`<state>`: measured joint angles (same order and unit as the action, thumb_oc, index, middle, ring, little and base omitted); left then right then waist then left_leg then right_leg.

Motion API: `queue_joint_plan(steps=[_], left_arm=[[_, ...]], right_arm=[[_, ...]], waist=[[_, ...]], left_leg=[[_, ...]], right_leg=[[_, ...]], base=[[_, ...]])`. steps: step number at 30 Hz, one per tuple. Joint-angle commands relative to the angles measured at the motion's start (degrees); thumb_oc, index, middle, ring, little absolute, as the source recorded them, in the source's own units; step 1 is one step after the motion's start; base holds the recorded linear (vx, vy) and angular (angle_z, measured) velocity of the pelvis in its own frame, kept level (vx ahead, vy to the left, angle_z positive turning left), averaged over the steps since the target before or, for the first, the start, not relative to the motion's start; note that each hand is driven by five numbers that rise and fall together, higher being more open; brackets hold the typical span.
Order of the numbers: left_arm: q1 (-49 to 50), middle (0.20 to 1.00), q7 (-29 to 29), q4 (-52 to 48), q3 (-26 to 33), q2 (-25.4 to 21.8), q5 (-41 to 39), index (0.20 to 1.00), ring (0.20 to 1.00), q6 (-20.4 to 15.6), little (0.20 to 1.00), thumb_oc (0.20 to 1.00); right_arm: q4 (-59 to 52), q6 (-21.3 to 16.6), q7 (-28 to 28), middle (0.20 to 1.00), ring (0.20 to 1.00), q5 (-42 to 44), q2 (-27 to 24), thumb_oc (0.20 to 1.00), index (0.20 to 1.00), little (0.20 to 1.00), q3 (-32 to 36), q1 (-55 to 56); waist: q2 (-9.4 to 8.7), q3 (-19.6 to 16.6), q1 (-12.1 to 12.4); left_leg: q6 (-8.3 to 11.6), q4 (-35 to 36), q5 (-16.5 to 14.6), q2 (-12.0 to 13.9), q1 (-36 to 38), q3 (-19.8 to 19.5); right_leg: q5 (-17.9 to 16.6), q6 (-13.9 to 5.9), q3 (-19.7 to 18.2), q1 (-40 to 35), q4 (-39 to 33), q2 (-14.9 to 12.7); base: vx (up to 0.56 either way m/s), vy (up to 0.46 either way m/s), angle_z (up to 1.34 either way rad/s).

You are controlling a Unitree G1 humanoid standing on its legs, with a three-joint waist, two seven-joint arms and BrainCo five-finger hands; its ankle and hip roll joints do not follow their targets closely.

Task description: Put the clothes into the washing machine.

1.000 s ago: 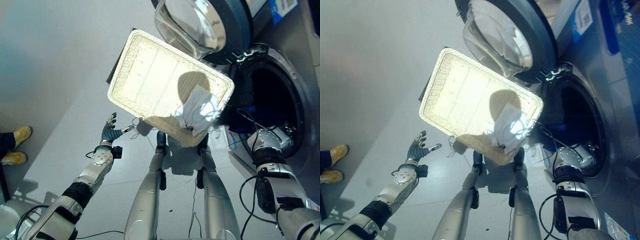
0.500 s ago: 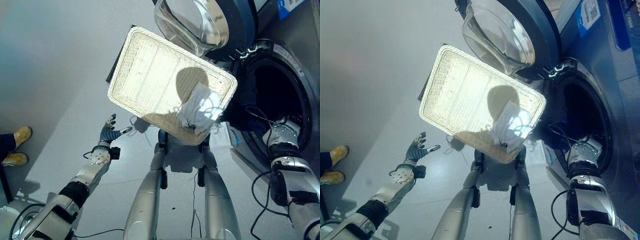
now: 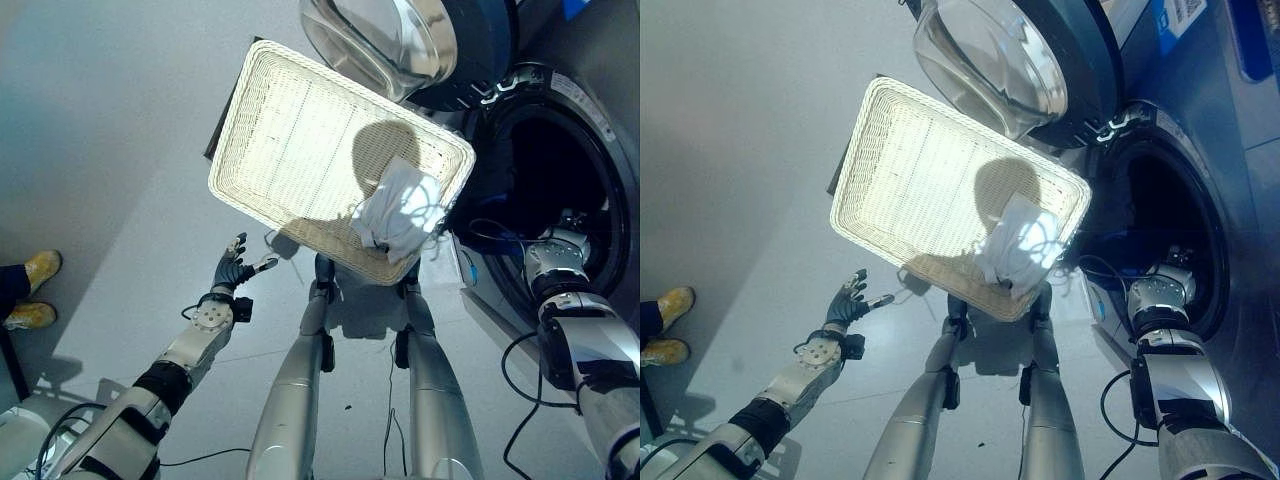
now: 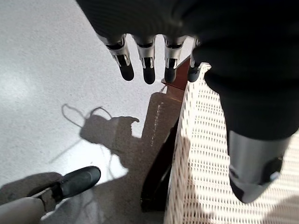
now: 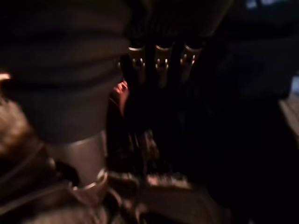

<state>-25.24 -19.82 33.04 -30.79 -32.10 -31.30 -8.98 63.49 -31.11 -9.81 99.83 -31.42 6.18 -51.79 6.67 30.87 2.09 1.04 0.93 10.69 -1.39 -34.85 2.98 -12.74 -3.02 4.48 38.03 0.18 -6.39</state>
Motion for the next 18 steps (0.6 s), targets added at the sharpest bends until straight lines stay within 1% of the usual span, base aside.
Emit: queue_joint_plan(steps=[1,3,4,5,6,7,8,9,10,11,12,13,14,15,16,18], left_arm=[[0.43,1.0,-0.84,1.27,1.41,2.38,-1.41,1.0,1.0,-1.59,1.0,1.0],[1.13,1.0,-0.98,1.22,1.96,2.94,-0.95,1.0,1.0,-1.57,1.0,1.0],[1.65,1.0,-1.16,1.39,2.18,3.33,-0.77,1.0,1.0,-1.76,1.0,1.0],[2.38,1.0,-1.32,1.59,2.35,3.92,-0.38,1.0,1.0,-1.86,1.0,1.0],[2.45,1.0,-1.46,1.67,2.58,4.27,-0.16,1.0,1.0,-1.87,1.0,1.0],[3.3,1.0,-1.79,1.78,2.69,5.03,0.44,1.0,1.0,-2.09,1.0,1.0],[3.44,1.0,-1.91,1.79,3.17,5.46,0.77,1.0,1.0,-2.16,1.0,1.0],[4.69,1.0,-2.54,1.78,3.38,6.64,1.52,1.0,1.0,-2.59,1.0,1.0],[4.86,1.0,-2.69,1.85,3.73,7.18,1.72,1.0,1.0,-2.83,1.0,1.0],[5.56,1.0,-3.26,2.12,3.86,8.32,2.21,1.0,1.0,-3.44,1.0,1.0],[6.15,1.0,-3.48,2.22,3.76,8.78,2.47,1.0,1.0,-3.79,1.0,1.0],[7.17,1.0,-4.14,2.45,3.91,10.18,3.37,1.0,1.0,-4.63,1.0,1.0],[7.93,1.0,-4.67,2.68,3.83,11.11,3.75,1.0,1.0,-5.44,1.0,1.0],[9.19,1.0,-5.07,3.09,4.05,12.8,4.2,1.0,1.0,-6.61,1.0,1.0],[9.3,1.0,-5.15,3.09,4.1,13.0,4.26,1.0,1.0,-6.66,1.0,1.0],[9.74,1.0,-5.47,3.73,4.14,14.32,4.3,1.0,1.0,-7.52,1.0,1.0]], right_arm=[[-2.57,-0.4,7.29,1.0,1.0,1.97,-2.41,1.0,1.0,1.0,-0.49,4.25],[-3.98,-0.22,10.33,1.0,1.0,2.36,-0.85,1.0,1.0,1.0,-0.29,6.24],[-5.2,0.33,12.31,1.0,1.0,2.14,0.61,1.0,1.0,1.0,-0.25,7.88],[-6.88,0.1,14.82,1.0,1.0,2.39,2.38,1.0,1.0,1.0,-0.63,9.81],[-7.42,0.33,15.26,1.0,1.0,1.67,3.29,1.0,1.0,1.0,-0.87,10.28],[-9.43,0.35,15.73,1.0,1.0,0.31,5.12,1.0,1.0,1.0,-1.62,12.21],[-11.03,-0.02,16.16,1.0,1.0,0.11,6.28,1.0,1.0,1.0,-2.56,13.21],[-14.12,0.56,17.3,1.0,1.0,-0.88,9.17,1.0,1.0,1.0,-4.05,16.64],[-15.12,1.04,18.17,1.0,1.0,-0.29,9.86,1.0,1.0,1.0,-4.64,17.24],[-16.05,1.96,19.72,1.0,1.0,-0.05,11.65,1.0,1.0,1.0,-5.97,19.36],[-16.55,2.11,20.27,1.0,1.0,-0.14,12.34,1.0,1.0,1.0,-6.44,20.53],[-18.09,2.29,21.93,1.0,1.0,-0.51,14.18,1.0,1.0,1.0,-8.25,23.0],[-18.8,2.75,22.3,1.0,1.0,-2.38,15.57,1.0,1.0,1.0,-9.55,24.79],[-20.23,2.86,22.02,1.0,1.0,-7.99,17.26,1.0,1.0,1.0,-12.53,27.61],[-20.44,2.81,21.62,1.0,1.0,-9.04,17.48,1.0,1.0,1.0,-12.93,27.9],[-21.73,2.0,20.19,1.0,1.0,-13.71,18.22,1.0,1.0,1.0,-15.65,29.58]], waist=[[4.32,-1.08,-0.42],[4.19,-1.08,-0.58],[4.06,-1.08,-0.79],[4.0,-1.08,-1.02],[3.96,-1.08,-1.1],[3.83,-1.08,-1.35],[3.73,-1.08,-1.5],[3.53,-1.08,-1.97],[3.53,-1.08,-2.08],[3.4,-1.08,-2.43],[3.38,-1.08,-2.6],[3.35,-1.08,-3.01],[3.29,-1.08,-3.37],[3.38,-1.08,-4.03],[3.37,-1.08,-4.13],[3.42,-1.08,-4.61]], left_leg=[[0.58,-2.93,-3.46,-4.18,-1.44,1.32],[0.57,-2.76,-3.44,-4.07,-1.43,1.49],[0.6,-2.61,-3.38,-3.98,-1.46,1.6],[0.61,-2.47,-3.81,-3.94,-0.82,1.61],[0.6,-2.48,-3.46,-3.88,-1.29,1.66],[0.62,-2.32,-3.74,-3.87,-0.73,1.71],[0.6,-2.34,-3.26,-3.8,-1.4,1.86],[0.63,-2.07,-3.49,-3.75,-0.85,1.99],[0.61,-2.04,-3.09,-3.68,-1.39,2.14],[0.67,-1.87,-3.04,-3.61,-1.34,2.23],[0.69,-1.76,-3.3,-3.63,-0.81,2.28],[0.66,-1.58,-3.2,-3.62,-0.72,2.55],[0.68,-1.4,-3.12,-3.65,-0.61,2.71],[0.69,-1.07,-2.95,-3.64,-0.26,3.22],[0.7,-1.01,-2.92,-3.66,-0.21,3.27],[0.75,-0.63,-2.76,-3.64,0.11,3.71]], right_leg=[[7.01,-1.94,4.17,0.54,7.37,2.31],[6.78,-2.04,4.1,0.68,7.2,2.28],[6.72,-2.08,3.93,0.79,7.19,2.37],[7.26,-2.17,3.77,0.36,7.37,2.43],[6.92,-2.08,3.73,0.82,7.35,2.51],[7.36,-2.05,3.47,0.48,7.52,2.65],[6.81,-1.92,3.33,1.12,7.41,2.75],[7.29,-1.89,2.89,0.78,7.49,2.91],[6.82,-1.79,2.76,1.3,7.33,3.03],[6.83,-1.73,2.45,1.35,7.3,3.16],[7.21,-1.76,2.29,0.94,7.35,3.17],[7.09,-1.67,1.89,0.97,7.13,3.28],[6.99,-1.61,1.55,0.92,6.91,3.38],[6.7,-1.53,0.89,0.9,6.5,3.5],[6.67,-1.52,0.78,0.87,6.43,3.52],[6.41,-1.52,0.33,0.73,5.88,3.46]], base=[[0.0,0.031,-0.03],[0.0,0.036,-0.02],[0.02,0.045,-0.01],[0.0,0.043,-0.01],[0.02,0.045,-0.02],[-0.02,0.043,-0.02],[0.01,0.066,-0.02],[-0.03,0.069,0.0],[-0.01,0.087,0.0],[-0.01,0.065,-0.03],[0.01,0.089,-0.08],[0.01,0.093,-0.15],[-0.01,0.175,-0.18],[-0.01,0.141,-0.17],[-0.01,0.147,-0.15],[-0.01,0.102,-0.13]])
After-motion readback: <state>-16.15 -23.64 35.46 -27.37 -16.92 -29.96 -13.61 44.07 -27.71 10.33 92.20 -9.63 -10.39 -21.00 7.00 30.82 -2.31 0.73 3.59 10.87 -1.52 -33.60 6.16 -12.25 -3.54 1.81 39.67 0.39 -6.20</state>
